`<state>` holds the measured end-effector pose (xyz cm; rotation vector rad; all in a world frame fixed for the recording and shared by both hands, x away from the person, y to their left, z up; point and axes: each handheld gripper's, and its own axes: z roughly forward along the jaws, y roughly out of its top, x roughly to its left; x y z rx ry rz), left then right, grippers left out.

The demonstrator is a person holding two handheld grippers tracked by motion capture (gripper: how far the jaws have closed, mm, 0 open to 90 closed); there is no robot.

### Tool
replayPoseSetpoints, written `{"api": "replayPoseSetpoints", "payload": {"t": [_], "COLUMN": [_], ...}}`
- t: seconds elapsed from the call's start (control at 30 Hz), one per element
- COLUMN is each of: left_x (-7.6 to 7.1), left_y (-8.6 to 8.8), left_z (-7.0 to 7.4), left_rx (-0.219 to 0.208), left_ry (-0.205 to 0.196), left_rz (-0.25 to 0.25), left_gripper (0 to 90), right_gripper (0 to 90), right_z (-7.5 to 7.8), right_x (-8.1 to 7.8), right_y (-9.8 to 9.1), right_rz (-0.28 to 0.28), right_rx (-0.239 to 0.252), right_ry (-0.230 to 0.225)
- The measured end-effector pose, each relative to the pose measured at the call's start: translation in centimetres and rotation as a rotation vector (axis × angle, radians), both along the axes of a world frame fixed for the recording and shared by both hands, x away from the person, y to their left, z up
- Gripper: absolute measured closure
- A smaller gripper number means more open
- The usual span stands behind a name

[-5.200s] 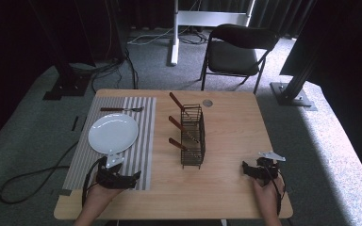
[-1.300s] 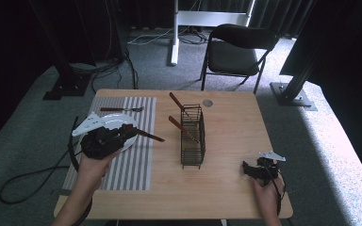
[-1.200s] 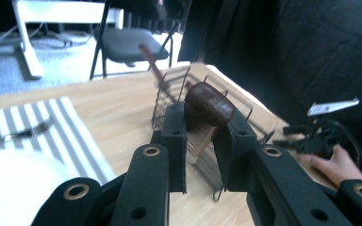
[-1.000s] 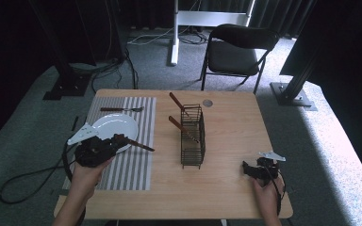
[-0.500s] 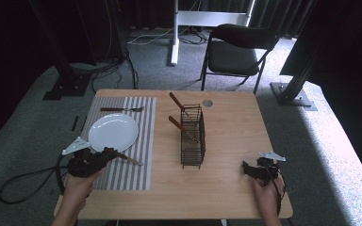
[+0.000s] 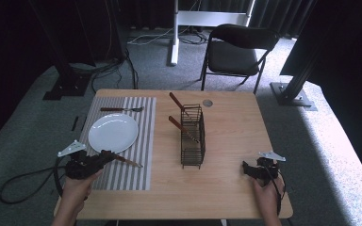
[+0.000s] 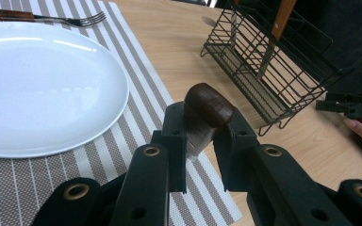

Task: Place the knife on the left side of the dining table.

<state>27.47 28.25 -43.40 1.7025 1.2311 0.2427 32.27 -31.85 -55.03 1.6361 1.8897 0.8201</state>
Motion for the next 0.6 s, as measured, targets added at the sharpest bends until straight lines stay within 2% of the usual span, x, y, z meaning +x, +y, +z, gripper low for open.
{"api": "replayPoseSetpoints", "payload": {"t": [0.07, 0.1, 0.17, 0.23, 0.6], "left_x": [0.0, 0.0, 0.0, 0.1, 0.5], "left_y": [0.3, 0.5, 0.9, 1.2, 3.2], "left_z": [-0.1, -0.3, -0.6, -0.9, -3.4], "left_rx": [-0.007, 0.007, -0.019, -0.02, -0.006], "left_ry": [0.012, 0.017, 0.026, 0.033, 0.085], "left_rz": [0.003, 0.019, 0.026, 0.037, 0.154], "left_gripper": [75.4, 75.7, 78.7, 78.3, 63.7], "right_gripper": [12.1, 12.1, 12.1, 12.1, 12.1], "right_z": [0.0, 0.0, 0.0, 0.0, 0.0], "right_x": [0.0, 0.0, 0.0, 0.0, 0.0], "right_y": [0.0, 0.0, 0.0, 0.0, 0.0], "right_rz": [0.0, 0.0, 0.0, 0.0, 0.0], "right_rx": [0.0, 0.0, 0.0, 0.0, 0.0], "right_ry": [0.0, 0.0, 0.0, 0.0, 0.0]}}
